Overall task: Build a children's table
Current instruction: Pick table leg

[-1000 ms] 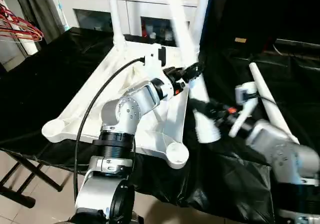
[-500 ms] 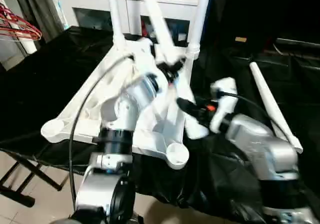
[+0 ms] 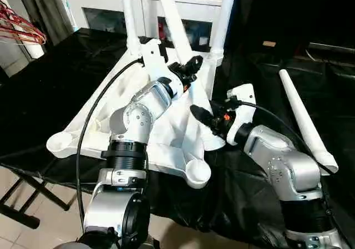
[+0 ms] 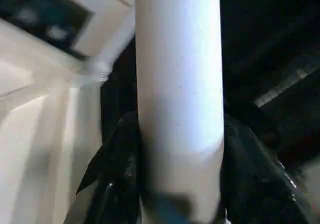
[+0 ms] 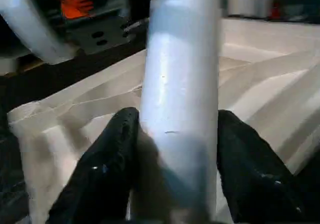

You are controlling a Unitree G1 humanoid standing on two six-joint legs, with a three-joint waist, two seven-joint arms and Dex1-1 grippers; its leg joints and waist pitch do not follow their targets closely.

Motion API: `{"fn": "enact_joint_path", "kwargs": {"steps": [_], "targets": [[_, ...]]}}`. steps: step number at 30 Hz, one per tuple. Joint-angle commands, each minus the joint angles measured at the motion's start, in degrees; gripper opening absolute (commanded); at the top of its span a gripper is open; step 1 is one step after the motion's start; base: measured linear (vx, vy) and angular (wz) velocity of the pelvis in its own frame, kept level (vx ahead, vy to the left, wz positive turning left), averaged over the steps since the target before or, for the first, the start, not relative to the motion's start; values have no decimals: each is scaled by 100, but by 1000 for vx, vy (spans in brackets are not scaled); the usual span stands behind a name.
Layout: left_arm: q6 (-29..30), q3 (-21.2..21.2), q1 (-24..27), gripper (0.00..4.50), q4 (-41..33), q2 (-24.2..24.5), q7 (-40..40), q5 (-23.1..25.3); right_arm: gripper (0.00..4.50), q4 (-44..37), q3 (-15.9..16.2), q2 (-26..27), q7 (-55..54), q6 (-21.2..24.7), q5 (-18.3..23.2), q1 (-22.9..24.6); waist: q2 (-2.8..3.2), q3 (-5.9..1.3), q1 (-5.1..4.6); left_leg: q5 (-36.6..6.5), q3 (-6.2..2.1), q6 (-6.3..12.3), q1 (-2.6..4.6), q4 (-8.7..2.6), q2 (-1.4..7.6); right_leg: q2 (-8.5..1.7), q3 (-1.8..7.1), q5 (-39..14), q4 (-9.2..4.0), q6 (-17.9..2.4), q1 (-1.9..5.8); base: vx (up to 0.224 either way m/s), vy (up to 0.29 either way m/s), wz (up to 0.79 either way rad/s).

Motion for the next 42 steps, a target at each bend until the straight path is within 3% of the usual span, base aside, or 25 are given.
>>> {"fn": "enact_joint_path", "kwargs": {"steps": [1,6,13,18,19,21,25,28,29,36,37,42], "targets": [[120,-450,-133,184,-4,303,-950,80,272,-460,-168,-349,833,281,566,-5,-63,-452,32,-1097,-119,110,142,-396,274,-404,281,-1193,-446,-624,274,0,0,0],[270,-826,-149,182,-139,824,-2241,-92,317,-495,-56,-1121,1760,515,790,115,-86,-459,54,-953,-106,146,93,-365,264,-436,262,-971,-388,-878,317,0,0,0],[357,-880,-173,182,-342,1064,-3262,-459,366,-311,-119,-1455,2163,680,1073,-44,-72,-458,70,-1012,-100,144,131,-354,294,-446,256,-1156,-382,-1123,288,0,0,0],[579,-658,-181,182,-505,938,-3519,-894,410,-181,-234,-1416,2241,792,1254,-222,-91,-454,112,-1010,-91,147,126,-341,291,-457,258,-1268,-387,-1175,288,0,0,0],[595,-648,-163,182,-534,936,-3604,-946,410,-176,-241,-1417,2265,814,1300,-233,-131,-454,108,-993,-85,163,123,-342,283,-450,255,-1280,-389,-1158,294,0,0,0],[637,-630,-140,182,-573,932,-3693,-1026,434,-210,-235,-1449,2341,882,1392,-232,-106,-454,113,-960,-91,167,121,-343,287,-447,256,-1304,-385,-1127,287,0,0,0],[729,-524,-110,182,-664,921,-3810,-1253,450,-277,-177,-1563,2485,989,1535,-182,-118,-458,118,-957,-89,158,116,-337,285,-447,255,-1354,-385,-1085,292,0,0,0],[776,-476,-101,182,-729,912,-3860,-1361,450,-258,-154,-1580,2518,1010,1535,-179,-127,-460,121,-891,-85,162,110,-334,275,-448,255,-1381,-387,-1048,295,0,0,0],[790,-430,-87,181,-780,885,-3893,-1456,420,-235,-127,-1584,2509,1001,1527,-179,-131,-464,122,-876,-87,158,112,-336,283,-448,254,-1364,-384,-1050,294,0,0,0],[844,-422,-75,181,-833,870,-3849,-1499,366,-157,-66,-1564,2492,1033,1555,-224,-129,-461,116,-890,-88,160,113,-336,279,-437,252,-1410,-390,-1009,291,0,0,0],[849,-421,-67,181,-839,869,-3838,-1512,360,-161,-66,-1541,2479,1049,1587,-231,-156,-461,117,-883,-84,161,107,-335,276,-439,250,-1409,-392,-996,299,0,0,0],[871,-414,-29,181,-876,848,-3796,-1539,319,-198,-61,-1489,2430,1069,1629,-217,-139,-463,121,-864,-87,162,109,-332,277,-436,251,-1396,-386,-996,290,0,0,0]]}}
